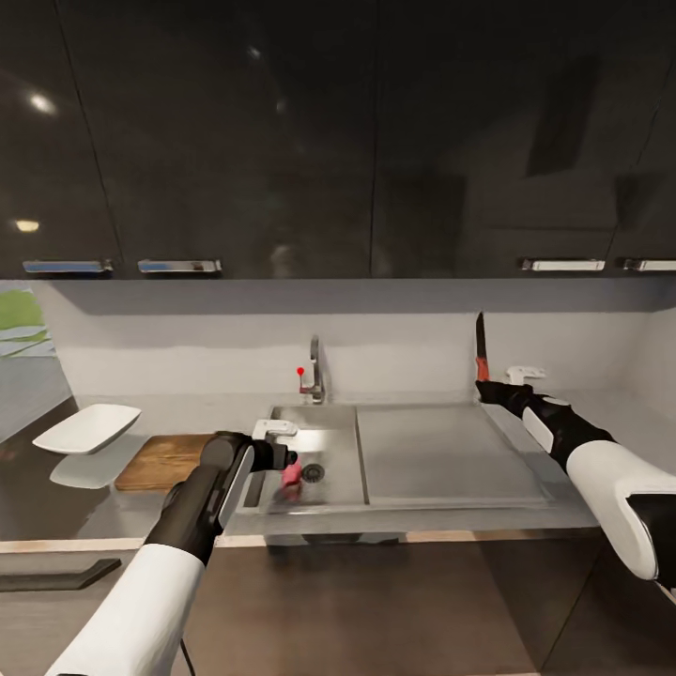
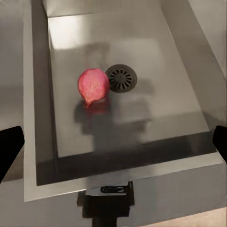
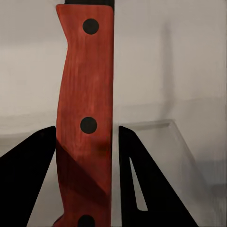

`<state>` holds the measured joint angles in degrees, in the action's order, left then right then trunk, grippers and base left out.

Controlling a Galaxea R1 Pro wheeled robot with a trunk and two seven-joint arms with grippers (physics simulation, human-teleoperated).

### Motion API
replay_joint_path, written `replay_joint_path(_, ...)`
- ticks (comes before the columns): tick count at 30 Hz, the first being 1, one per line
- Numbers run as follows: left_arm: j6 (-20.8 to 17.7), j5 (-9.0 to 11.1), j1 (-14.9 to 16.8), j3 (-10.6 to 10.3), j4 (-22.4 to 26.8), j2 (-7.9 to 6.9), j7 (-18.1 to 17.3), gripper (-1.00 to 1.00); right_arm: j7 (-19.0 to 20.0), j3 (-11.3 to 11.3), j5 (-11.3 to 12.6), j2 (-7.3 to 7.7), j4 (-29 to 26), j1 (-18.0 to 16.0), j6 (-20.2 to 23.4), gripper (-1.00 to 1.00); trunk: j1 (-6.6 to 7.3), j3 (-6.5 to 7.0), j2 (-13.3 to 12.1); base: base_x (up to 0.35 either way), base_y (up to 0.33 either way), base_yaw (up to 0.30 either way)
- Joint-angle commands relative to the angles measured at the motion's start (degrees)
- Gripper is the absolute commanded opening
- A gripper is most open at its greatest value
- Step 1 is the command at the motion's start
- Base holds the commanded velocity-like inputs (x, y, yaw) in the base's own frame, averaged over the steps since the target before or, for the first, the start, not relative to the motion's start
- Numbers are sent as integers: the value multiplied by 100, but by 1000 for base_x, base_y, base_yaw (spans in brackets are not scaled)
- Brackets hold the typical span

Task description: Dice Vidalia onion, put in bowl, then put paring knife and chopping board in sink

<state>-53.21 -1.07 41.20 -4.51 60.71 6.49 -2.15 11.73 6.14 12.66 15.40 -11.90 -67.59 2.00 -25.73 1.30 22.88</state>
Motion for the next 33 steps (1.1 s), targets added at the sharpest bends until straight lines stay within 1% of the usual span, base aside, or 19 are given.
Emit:
replay_joint_path(1,-23,-15,2,2,7,1,-22,100,19,45,60,9,-6,0,21,-100,-5,-2,4,273,0,0)
replay_joint_path(7,-23,-9,2,3,-81,2,-22,100,46,46,61,15,-6,0,20,-100,-5,-2,4,280,0,0)
replay_joint_path(11,-18,-8,2,-4,-315,14,-26,100,48,45,61,15,-6,0,23,-100,-5,-2,4,223,0,0)
replay_joint_path(16,146,-7,2,-6,-565,12,-37,100,49,45,61,23,-6,0,27,-100,-5,-2,4,75,0,0)
replay_joint_path(20,191,-7,2,-6,-703,16,-44,100,49,45,61,24,-6,0,27,-100,-5,-2,4,11,0,0)
replay_joint_path(26,204,-7,2,-14,-738,21,-48,100,49,45,61,24,-6,0,27,-100,-5,-2,4,40,0,0)
replay_joint_path(33,206,-7,2,-164,-719,30,-49,100,49,45,61,24,-6,0,22,-100,-5,-2,4,202,0,0)
